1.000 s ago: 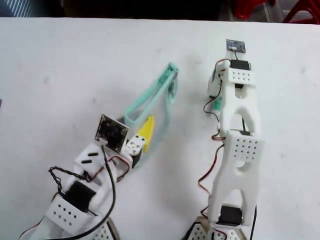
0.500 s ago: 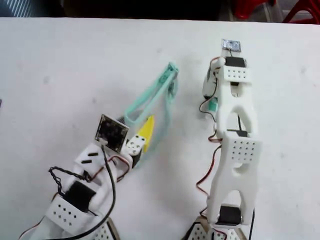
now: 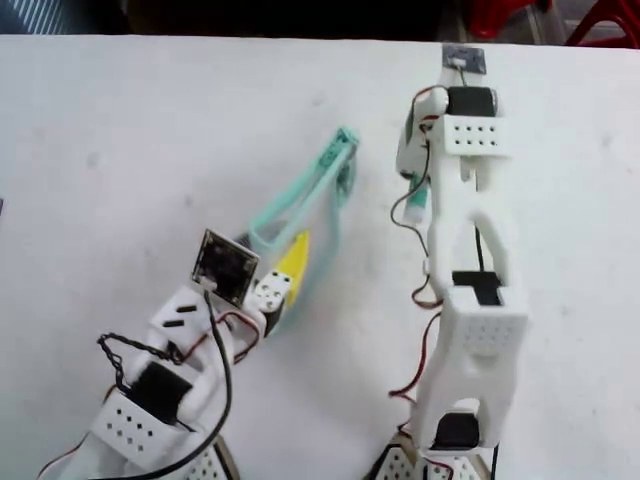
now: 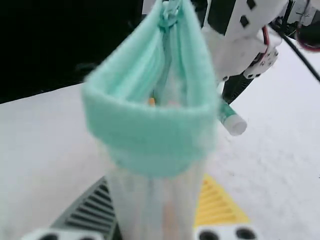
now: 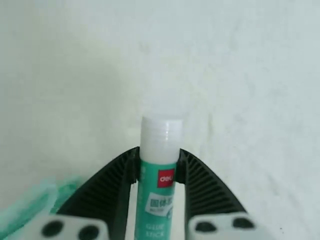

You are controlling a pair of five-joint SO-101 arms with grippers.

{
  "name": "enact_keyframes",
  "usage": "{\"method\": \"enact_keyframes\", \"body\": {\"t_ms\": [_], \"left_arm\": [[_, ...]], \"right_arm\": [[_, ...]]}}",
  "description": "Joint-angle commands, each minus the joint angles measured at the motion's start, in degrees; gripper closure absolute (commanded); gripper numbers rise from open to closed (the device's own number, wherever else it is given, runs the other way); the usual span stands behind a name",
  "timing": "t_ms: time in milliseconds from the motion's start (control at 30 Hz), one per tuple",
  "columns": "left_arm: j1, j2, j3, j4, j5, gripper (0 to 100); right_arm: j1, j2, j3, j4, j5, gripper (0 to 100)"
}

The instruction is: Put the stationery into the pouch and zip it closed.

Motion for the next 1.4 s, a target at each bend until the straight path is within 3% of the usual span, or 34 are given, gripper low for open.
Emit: {"method": "enact_keyframes", "body": {"t_ms": [0,200,600,1000,1067,1233,1367], "left_arm": [[0.48,-0.84,-1.76,-0.18,-1.67,92],[0.48,-0.84,-1.76,-0.18,-1.76,92],[0.40,-0.84,-1.67,0.00,-1.76,92],[0.13,-0.84,-1.58,0.26,-1.76,92],[0.31,-0.84,-1.58,0.26,-1.67,92],[0.40,-0.84,-0.79,-0.35,-1.41,91],[0.13,-0.84,-0.79,-1.14,-1.32,90]], "right_arm": [[-1.19,-13.14,-1.14,2.86,-0.26,98.2],[-5.14,-27.74,-0.26,4.53,-0.26,98.2],[-11.03,-60.00,17.67,4.09,-0.26,98.1],[-11.03,-86.64,38.68,-7.78,0.09,98.1],[-12.18,-90.07,43.25,-13.14,4.84,98.1],[-22.99,-94.99,54.42,-28.79,23.38,98.1],[-28.26,-94.90,59.34,-35.74,25.76,98.1]]}}
